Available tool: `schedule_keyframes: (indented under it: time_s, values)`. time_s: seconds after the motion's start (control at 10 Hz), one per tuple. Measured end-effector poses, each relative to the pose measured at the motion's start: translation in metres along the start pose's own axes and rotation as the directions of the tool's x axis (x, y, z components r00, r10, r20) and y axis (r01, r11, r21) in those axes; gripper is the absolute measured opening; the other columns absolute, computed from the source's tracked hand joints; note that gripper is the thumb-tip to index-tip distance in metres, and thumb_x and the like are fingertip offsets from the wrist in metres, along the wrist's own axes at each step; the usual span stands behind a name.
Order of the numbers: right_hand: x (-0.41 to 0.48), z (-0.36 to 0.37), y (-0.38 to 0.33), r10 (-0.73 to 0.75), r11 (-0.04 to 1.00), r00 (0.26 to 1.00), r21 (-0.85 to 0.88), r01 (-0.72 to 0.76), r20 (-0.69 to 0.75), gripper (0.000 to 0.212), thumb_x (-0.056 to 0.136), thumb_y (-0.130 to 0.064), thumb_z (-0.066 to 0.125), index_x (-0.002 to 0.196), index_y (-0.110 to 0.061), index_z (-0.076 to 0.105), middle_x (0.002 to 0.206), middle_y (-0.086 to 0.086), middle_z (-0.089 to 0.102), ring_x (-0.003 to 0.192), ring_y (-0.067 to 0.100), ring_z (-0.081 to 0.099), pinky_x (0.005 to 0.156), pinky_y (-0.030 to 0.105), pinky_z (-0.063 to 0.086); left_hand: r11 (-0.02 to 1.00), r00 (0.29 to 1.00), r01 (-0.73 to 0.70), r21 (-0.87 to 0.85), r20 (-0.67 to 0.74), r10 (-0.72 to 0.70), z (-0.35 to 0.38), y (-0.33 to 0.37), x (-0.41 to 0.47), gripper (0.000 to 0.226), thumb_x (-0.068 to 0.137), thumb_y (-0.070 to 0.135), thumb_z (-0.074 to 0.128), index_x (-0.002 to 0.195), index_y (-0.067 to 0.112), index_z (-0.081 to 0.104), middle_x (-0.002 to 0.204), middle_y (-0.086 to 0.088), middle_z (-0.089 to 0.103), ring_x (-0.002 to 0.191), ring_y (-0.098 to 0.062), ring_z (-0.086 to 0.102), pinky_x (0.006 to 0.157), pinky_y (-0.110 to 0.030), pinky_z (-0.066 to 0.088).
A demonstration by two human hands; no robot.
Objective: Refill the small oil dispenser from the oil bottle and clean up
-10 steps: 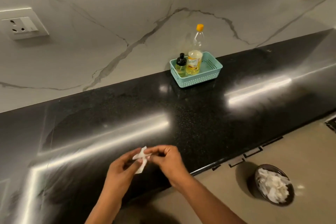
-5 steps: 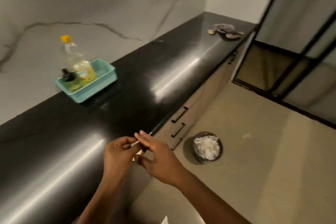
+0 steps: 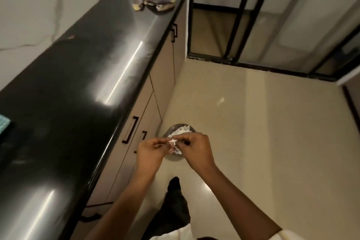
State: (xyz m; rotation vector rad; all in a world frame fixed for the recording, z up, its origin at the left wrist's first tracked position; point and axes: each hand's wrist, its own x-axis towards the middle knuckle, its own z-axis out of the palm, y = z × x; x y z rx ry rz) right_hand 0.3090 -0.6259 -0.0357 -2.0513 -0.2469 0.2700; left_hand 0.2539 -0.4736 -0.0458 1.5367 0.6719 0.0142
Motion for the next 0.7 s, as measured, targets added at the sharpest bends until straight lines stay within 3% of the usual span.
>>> schedule_keyframes:
  time_s: [0.1, 0.2, 0.3, 0.4, 0.5, 0.6, 0.7]
  values:
    - [0.041, 0.002, 0.032, 0.129, 0.992, 0.991, 0.004, -0.129, -0.025, 0.024, 0.092, -0.008, 0.075, 0.109, -0.022, 0.085, 0.103, -0.007, 0.083, 0.092, 0.002, 0.074, 0.083, 0.014, 0.054, 0.999, 1.000, 0.024, 0.036, -0.021, -0.023, 0.026, -0.004, 0.053, 0.011, 0.085, -0.001, 0.086, 0.093, 0.005, 0.082, 0.086, -0.012, 0.084, 0.082, -0.026, 0.083, 0.077, -0.034, 0.065]
    - [0.081, 0.011, 0.070, 0.284, 0.957, 0.959, 0.060, -0.283, -0.018, 0.026, 0.093, -0.006, 0.071, 0.111, -0.021, 0.084, 0.107, -0.001, 0.082, 0.095, 0.014, 0.076, 0.090, 0.033, 0.061, 0.994, 0.997, 0.078, 0.080, 0.015, -0.079, 0.050, -0.014, 0.104, 0.015, 0.084, -0.005, 0.086, 0.097, -0.001, 0.080, 0.086, -0.013, 0.082, 0.074, -0.017, 0.080, 0.068, -0.021, 0.062]
    - [0.112, 0.021, 0.103, 0.395, 0.914, 0.918, 0.114, -0.390, -0.029, 0.025, 0.092, -0.006, 0.073, 0.109, -0.020, 0.084, 0.108, 0.002, 0.081, 0.095, 0.023, 0.077, 0.093, 0.045, 0.062, 0.981, 0.983, 0.177, 0.074, 0.035, -0.180, 0.066, -0.027, 0.144, 0.015, 0.087, -0.011, 0.079, 0.096, 0.000, 0.078, 0.088, -0.013, 0.079, 0.071, -0.013, 0.079, 0.064, -0.020, 0.060]
    - [0.143, 0.032, 0.127, 0.470, 0.874, 0.883, 0.139, -0.466, 0.003, 0.031, 0.094, -0.007, 0.070, 0.122, -0.018, 0.079, 0.123, 0.004, 0.078, 0.108, 0.026, 0.075, 0.103, 0.041, 0.058, 0.950, 0.950, 0.311, 0.016, -0.031, -0.310, 0.076, -0.049, 0.181, 0.017, 0.088, -0.010, 0.076, 0.093, 0.006, 0.078, 0.100, -0.020, 0.080, 0.091, -0.032, 0.078, 0.081, -0.035, 0.063]
    - [0.164, 0.039, 0.141, 0.515, 0.840, 0.847, 0.118, -0.529, 0.134, 0.045, 0.099, -0.003, 0.060, 0.142, -0.018, 0.066, 0.144, 0.004, 0.066, 0.129, 0.023, 0.063, 0.103, 0.021, 0.045, 0.927, 0.918, 0.375, -0.016, -0.134, -0.374, 0.078, -0.060, 0.202, 0.015, 0.091, -0.009, 0.072, 0.100, 0.003, 0.076, 0.097, -0.018, 0.078, 0.086, -0.030, 0.074, 0.075, -0.031, 0.061]
    - [0.184, 0.042, 0.164, 0.541, 0.816, 0.820, 0.121, -0.566, 0.190, 0.047, 0.102, -0.005, 0.053, 0.144, -0.022, 0.065, 0.151, 0.003, 0.060, 0.137, 0.023, 0.057, 0.104, 0.023, 0.043, 0.922, 0.912, 0.381, -0.072, -0.132, -0.388, 0.077, -0.061, 0.212, 0.015, 0.095, -0.009, 0.067, 0.102, 0.004, 0.074, 0.089, -0.011, 0.074, 0.078, -0.022, 0.070, 0.069, -0.025, 0.058]
    - [0.187, 0.037, 0.185, 0.568, 0.803, 0.807, 0.108, -0.587, 0.161, 0.042, 0.100, -0.007, 0.056, 0.136, -0.024, 0.070, 0.146, 0.001, 0.064, 0.135, 0.020, 0.059, 0.113, 0.032, 0.047, 0.918, 0.914, 0.390, -0.076, -0.087, -0.396, 0.074, -0.059, 0.214, 0.019, 0.095, -0.010, 0.064, 0.094, 0.006, 0.074, 0.092, -0.016, 0.072, 0.083, -0.027, 0.067, 0.074, -0.032, 0.055]
